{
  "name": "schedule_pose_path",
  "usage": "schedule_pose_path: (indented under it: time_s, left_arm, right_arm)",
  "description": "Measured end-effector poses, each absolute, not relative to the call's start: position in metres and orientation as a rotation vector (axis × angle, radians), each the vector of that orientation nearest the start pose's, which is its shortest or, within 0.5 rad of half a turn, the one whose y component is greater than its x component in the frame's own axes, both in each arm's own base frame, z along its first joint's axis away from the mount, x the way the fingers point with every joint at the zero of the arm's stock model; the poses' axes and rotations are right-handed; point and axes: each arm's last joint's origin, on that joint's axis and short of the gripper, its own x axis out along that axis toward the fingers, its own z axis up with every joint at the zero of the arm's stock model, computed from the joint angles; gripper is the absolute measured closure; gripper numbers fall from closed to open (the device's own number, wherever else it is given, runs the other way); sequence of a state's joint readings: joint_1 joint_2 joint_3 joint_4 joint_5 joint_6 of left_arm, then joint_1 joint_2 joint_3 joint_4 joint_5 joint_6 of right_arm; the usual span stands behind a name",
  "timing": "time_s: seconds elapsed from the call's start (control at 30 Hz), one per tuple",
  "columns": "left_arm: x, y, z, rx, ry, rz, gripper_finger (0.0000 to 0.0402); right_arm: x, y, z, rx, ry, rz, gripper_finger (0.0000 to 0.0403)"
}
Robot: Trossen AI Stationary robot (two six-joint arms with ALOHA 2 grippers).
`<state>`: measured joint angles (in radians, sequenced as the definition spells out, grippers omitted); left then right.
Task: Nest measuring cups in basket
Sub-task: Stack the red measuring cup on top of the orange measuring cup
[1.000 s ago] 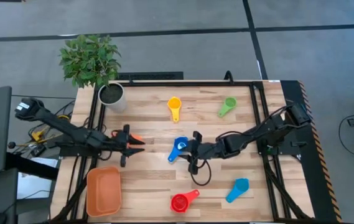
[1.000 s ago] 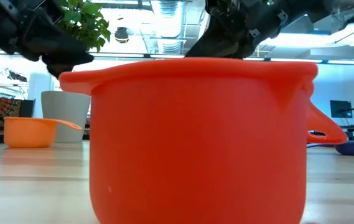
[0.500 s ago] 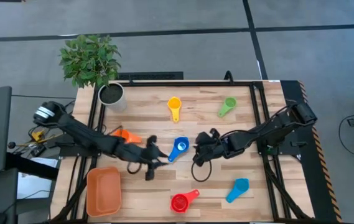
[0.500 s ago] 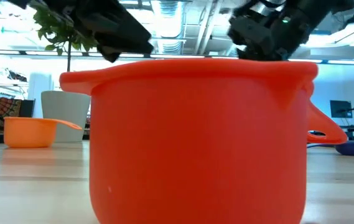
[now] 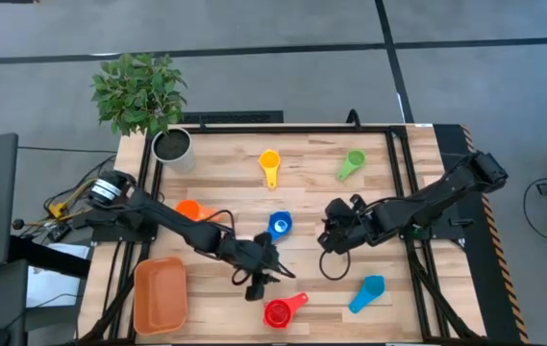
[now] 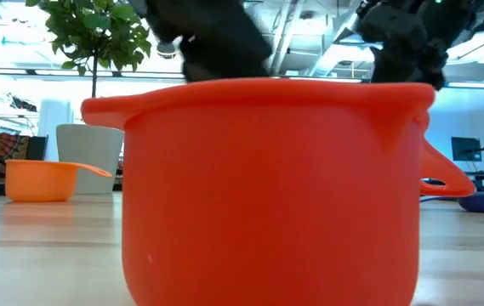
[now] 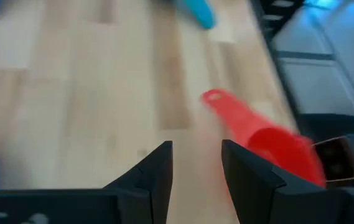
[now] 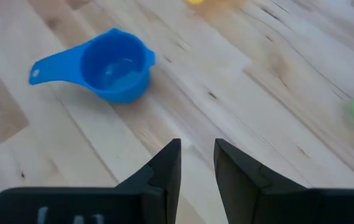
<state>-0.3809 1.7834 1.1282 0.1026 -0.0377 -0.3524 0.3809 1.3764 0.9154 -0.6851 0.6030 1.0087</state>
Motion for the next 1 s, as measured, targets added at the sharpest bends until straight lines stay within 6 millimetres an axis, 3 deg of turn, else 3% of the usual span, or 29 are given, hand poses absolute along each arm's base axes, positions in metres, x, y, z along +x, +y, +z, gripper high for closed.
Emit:
schedule_pose_path:
  time_s: [0.13,0.43,0.8,1.0]
  left_arm:
    - [0.371,-0.151,0.205,-0.242,0.659,-0.321,0.0276]
    - [0.385,-0.167,0.167,-0.256,0.854,-0.402,0.0276]
    - [0.384,-0.18,0.173,-0.208,0.834,-0.441,0.0276]
    - [0.387,-0.175,0.157,-0.208,0.891,-0.404,0.0276]
  right_arm:
    - [0.232,0.075,0.231,0.432,0.77,-0.687,0.0284]
    - [0.226,0.084,0.238,0.527,0.752,-0.651,0.0284]
    - [0.22,0.095,0.238,0.569,0.77,-0.619,0.0284]
    - [0.22,0.095,0.237,0.58,0.767,-0.626,0.0284]
